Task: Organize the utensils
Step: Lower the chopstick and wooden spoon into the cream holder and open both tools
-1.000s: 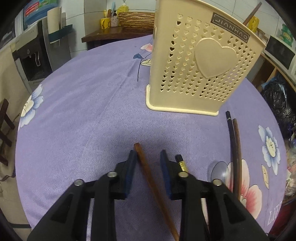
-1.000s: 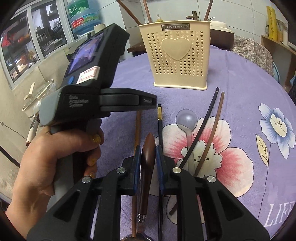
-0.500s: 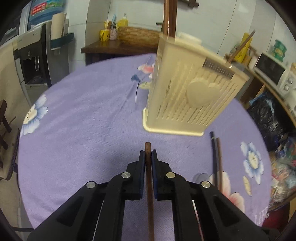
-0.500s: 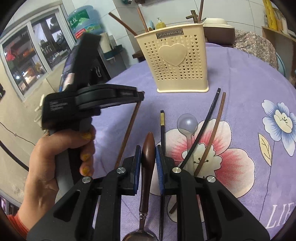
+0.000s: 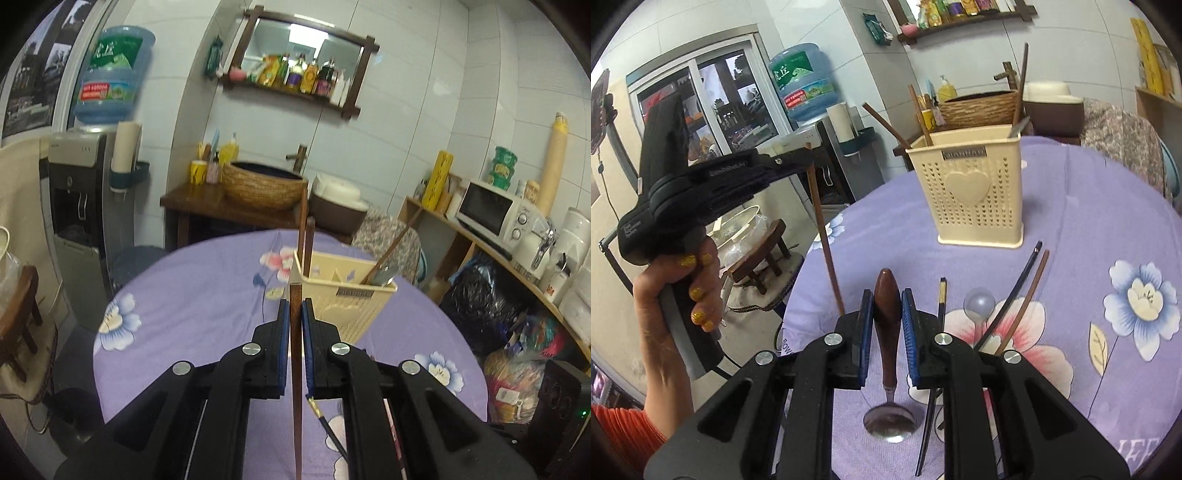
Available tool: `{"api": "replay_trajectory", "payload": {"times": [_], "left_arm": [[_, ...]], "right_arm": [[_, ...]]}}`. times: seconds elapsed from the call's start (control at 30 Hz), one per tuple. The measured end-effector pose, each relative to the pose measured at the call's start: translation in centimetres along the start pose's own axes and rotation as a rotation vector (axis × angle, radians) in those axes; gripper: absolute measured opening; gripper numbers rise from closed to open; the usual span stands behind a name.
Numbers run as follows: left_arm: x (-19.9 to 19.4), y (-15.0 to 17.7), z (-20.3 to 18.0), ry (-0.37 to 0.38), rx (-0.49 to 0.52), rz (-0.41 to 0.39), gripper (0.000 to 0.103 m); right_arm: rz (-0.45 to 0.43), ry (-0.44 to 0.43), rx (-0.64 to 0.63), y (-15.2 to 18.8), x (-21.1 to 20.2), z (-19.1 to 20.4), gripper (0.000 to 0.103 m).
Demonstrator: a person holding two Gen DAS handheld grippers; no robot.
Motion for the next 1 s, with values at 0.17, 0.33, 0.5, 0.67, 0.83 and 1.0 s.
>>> {"api": "replay_trajectory", "payload": {"times": [0.17,0.33,0.5,0.67,0.83,1.0], "left_arm": [[-0.4,-1.0,0.0,-0.006,0.015,-0.029,0.008],[0.2,-1.6,0.2,0.002,0.013,-0.027,0.008],[0.2,-2.5,-0.3,0.037,0.012,-0.02,0.008],[0.5,-5.1,-2.1,0.123,0.014,0.009,0.008],[0.9,-9.8,-3.4,0.163,0.009,-0.019,0.008],[1.4,-15.1,-4.9,0.176,0.029,-0.063,0.008]], "right_arm": [[-0.005,0.005,-0.022,-0.9,0.1,0.4,0.016],[-0.012,0.011,-0.037,-1.6,0.2,0.4,0.016],[-0.015,0.011,-0.057,-3.2,0.1,0.4,0.016],[-0.038,0.021,-0.08,-6.3,-0.6,0.1,0.016],[-0.096,0.071,-0.091,-12.0,-1.5,-0.8,0.016],[-0.192,0.16,-0.1,-19.4,-2.5,-1.9,0.016]]}}
Point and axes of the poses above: each gripper's, at about its wrist camera, not at the fingertips, and x roughly the way its jaws point, z to its left, y to its underside, the point moved 10 cm from there along x, roughly the way its jaws point, and after that the axes turned 13 degrees about y, right-handed, at the moved point
